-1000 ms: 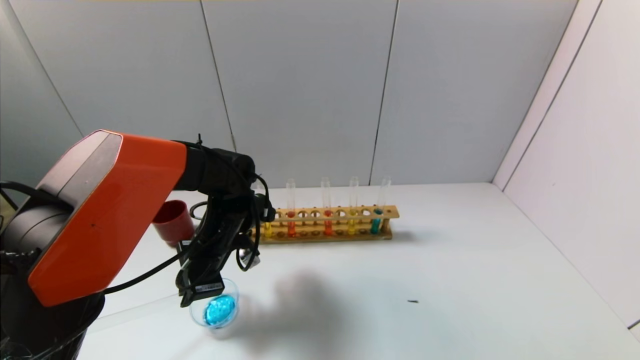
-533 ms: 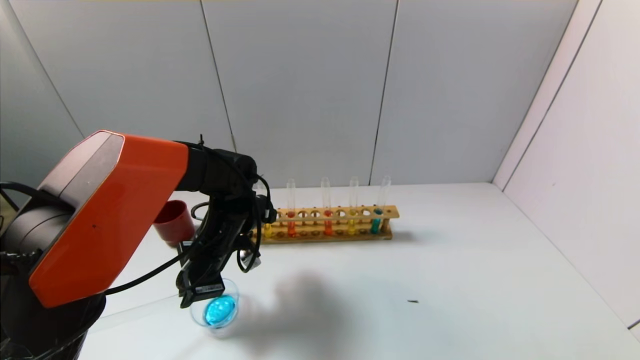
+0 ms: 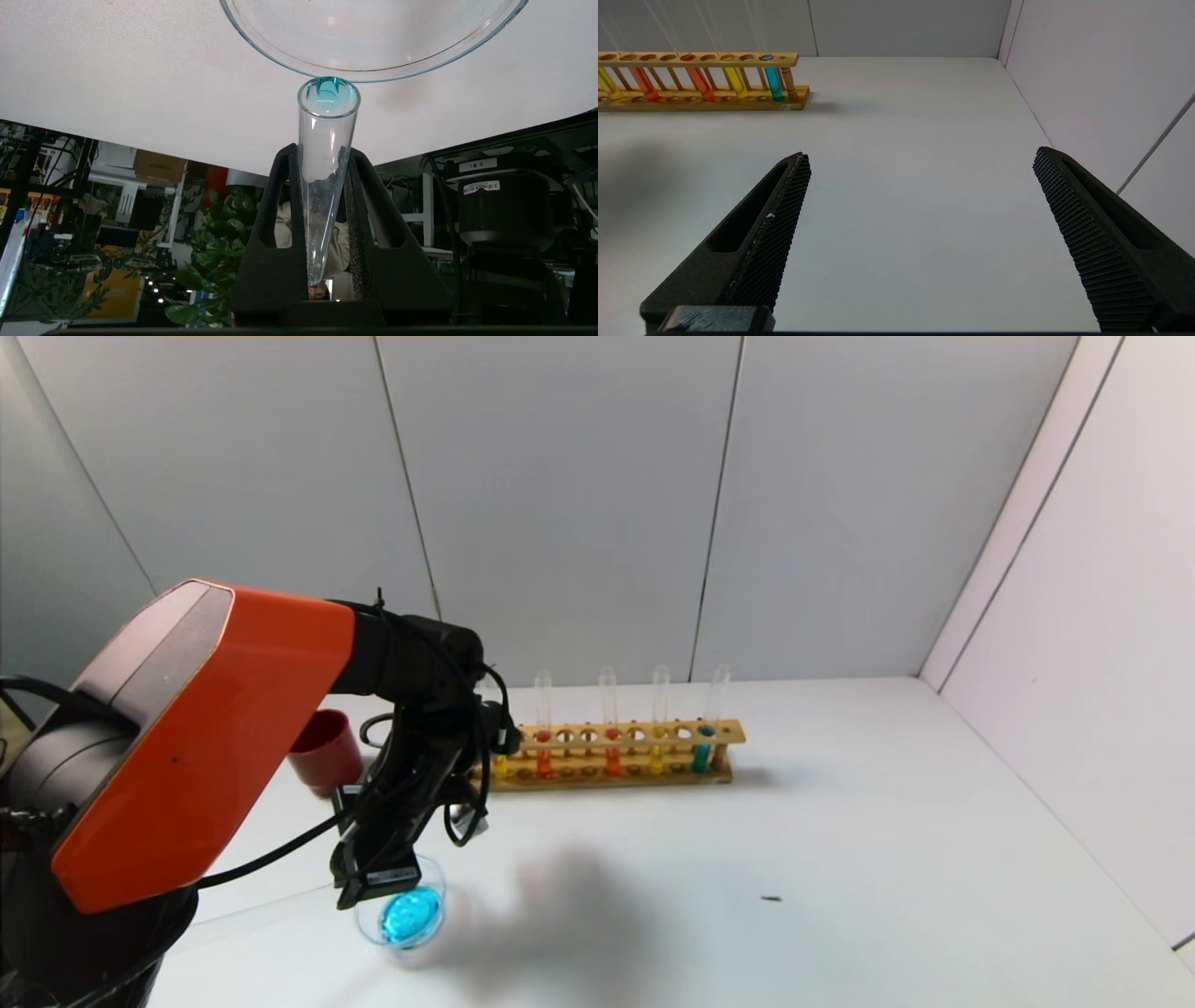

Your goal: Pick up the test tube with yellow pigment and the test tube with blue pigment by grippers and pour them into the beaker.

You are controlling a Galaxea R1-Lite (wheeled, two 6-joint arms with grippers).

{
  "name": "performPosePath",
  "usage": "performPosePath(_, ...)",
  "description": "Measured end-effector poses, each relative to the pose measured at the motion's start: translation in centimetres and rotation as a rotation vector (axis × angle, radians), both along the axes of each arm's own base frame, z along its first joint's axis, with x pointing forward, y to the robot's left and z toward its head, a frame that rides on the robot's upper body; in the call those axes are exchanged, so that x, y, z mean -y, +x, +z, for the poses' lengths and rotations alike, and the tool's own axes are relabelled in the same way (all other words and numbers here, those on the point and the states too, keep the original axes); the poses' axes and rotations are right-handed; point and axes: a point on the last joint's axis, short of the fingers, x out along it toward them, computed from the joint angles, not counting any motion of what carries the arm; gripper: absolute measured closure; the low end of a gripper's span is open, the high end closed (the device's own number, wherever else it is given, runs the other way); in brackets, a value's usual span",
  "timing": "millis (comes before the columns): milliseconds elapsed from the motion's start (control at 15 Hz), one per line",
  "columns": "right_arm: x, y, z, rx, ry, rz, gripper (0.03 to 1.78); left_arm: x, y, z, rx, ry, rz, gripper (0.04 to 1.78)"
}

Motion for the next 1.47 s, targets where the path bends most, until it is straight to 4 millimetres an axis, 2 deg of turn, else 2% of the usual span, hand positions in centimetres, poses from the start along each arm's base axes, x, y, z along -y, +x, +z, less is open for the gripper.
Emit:
performPosePath(267, 0.0, 0.0, 0.0, 0.0, 0.0, 0.0, 0.07, -0.2, -0.1, 1.9, 0.097, -0.069, 0.062, 1.52)
performPosePath(400, 0.0, 0.0, 0.0, 0.0, 0.0, 0.0, 0.07, -0.7, -0.5, 4.1, 0.167, -0.146, 0.103, 1.52)
performPosePath(533, 0.0, 0.0, 0.0, 0.0, 0.0, 0.0, 0.07, -1.7, -1.3, 7.1, 0.27, -0.227, 0.149, 1.52)
performPosePath(667, 0.0, 0.0, 0.0, 0.0, 0.0, 0.0, 0.07, -3.3, -1.7, 9.9, 0.411, -0.305, 0.213, 1.52)
performPosePath(1000, 0.0, 0.0, 0.0, 0.0, 0.0, 0.0, 0.07, -8.1, -1.3, 15.2, 0.717, -0.493, 0.35, 1.52)
performPosePath(1267, 0.0, 0.0, 0.0, 0.0, 0.0, 0.0, 0.07, -9.7, -0.5, 17.4, 0.93, -0.584, 0.474, 1.52)
performPosePath(1467, 0.0, 0.0, 0.0, 0.0, 0.0, 0.0, 0.07, -11.4, 1.7, 18.0, 1.095, -0.625, 0.509, 1.52)
